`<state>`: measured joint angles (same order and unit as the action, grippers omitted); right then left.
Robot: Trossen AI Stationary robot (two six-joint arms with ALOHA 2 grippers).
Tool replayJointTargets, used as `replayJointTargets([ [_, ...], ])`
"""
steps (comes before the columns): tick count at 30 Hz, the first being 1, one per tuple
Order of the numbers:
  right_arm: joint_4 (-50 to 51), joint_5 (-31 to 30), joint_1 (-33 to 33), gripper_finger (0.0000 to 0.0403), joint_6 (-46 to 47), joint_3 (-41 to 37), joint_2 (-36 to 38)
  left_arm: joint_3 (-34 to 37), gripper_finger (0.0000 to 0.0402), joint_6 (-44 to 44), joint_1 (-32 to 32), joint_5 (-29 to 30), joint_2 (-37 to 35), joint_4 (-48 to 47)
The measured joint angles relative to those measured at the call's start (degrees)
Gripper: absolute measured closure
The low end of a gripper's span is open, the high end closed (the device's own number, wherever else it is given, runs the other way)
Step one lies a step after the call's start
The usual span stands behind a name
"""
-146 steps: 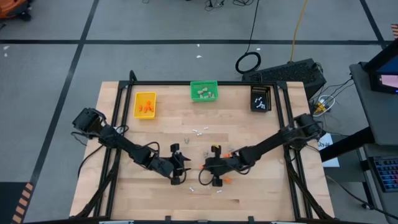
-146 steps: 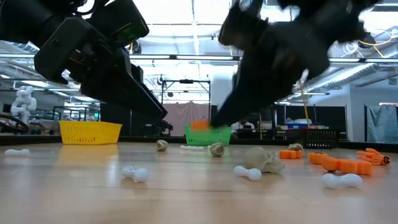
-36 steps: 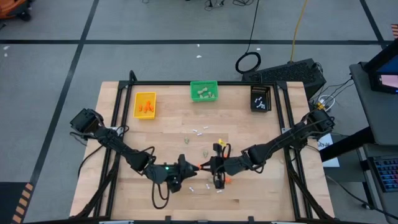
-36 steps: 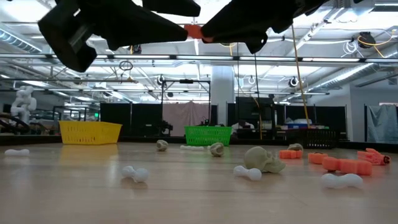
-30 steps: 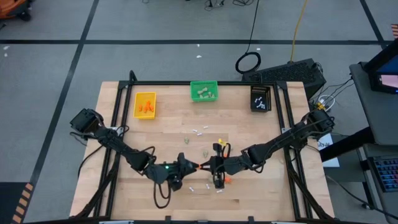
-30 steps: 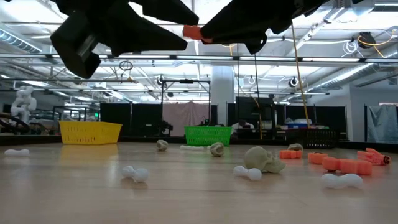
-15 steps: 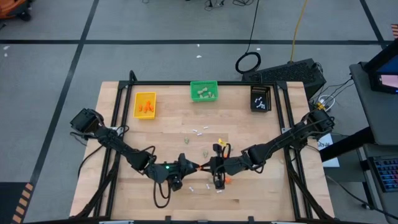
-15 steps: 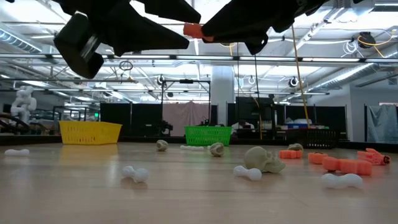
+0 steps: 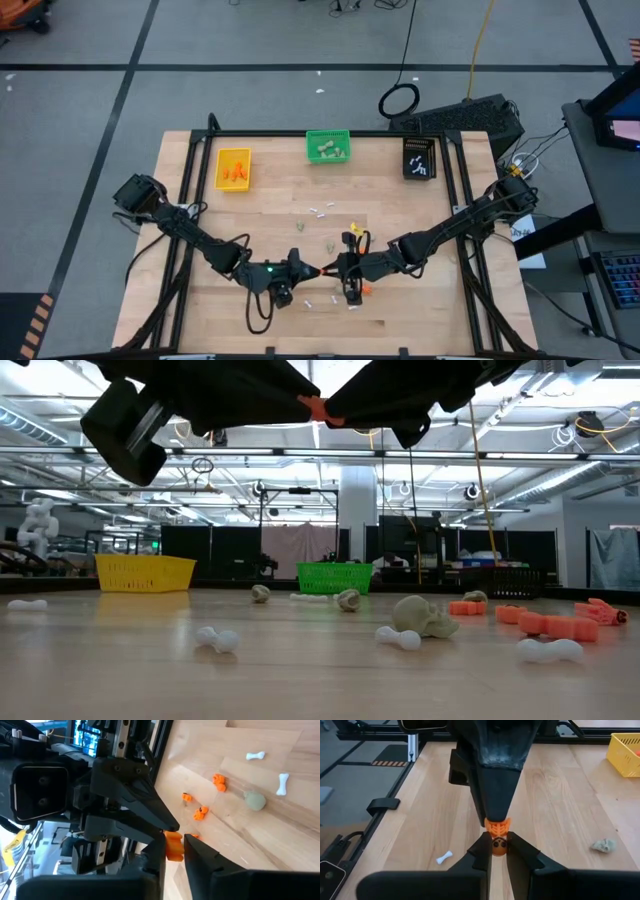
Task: Sort Halloween decoration
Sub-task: Put the orange skeleton toy into the yellow bin
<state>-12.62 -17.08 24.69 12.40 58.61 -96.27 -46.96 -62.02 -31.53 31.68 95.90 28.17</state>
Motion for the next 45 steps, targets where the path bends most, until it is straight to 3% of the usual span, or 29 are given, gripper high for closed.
replayJointTargets([
  [6,0.2,0.5,0.0,0.0376,0.0,0.0,0.0,0.0,0.0382,0.0,0.0,-0.1,0.0,0.0],
  [12,0.3,0.7,0.0,0.0366,0.1,0.0,0.0,0.0,0.0388,0.0,0.0,-0.2,0.0,-0.1],
  [15,1.2,0.6,0.1,0.0336,0.9,0.0,0.0,0.0,0.0389,0.2,0.0,-0.3,0.0,-0.1],
  [24,5.6,0.6,0.1,0.0194,3.4,0.0,0.0,0.0,0.039,3.2,0.0,-0.3,0.0,-0.2],
  [28,8.4,0.5,0.1,0.0158,4.2,0.0,0.0,0.0,0.039,3.3,0.0,0.9,-0.2,-0.2],
  [31,11.1,0.0,0.1,0.0146,5.5,0.0,0.5,0.0,0.039,4.3,0.2,5.1,-1.2,-0.8],
  [37,19.7,-5.6,0.2,0.0148,9.7,0.0,3.1,1.5,0.039,5.3,4.8,9.1,-9.0,-8.7],
  [45,24.3,-7.0,1.4,0.0151,11.4,0.0,4.1,1.7,0.039,14.8,16.2,8.8,-28.3,-30.8],
])
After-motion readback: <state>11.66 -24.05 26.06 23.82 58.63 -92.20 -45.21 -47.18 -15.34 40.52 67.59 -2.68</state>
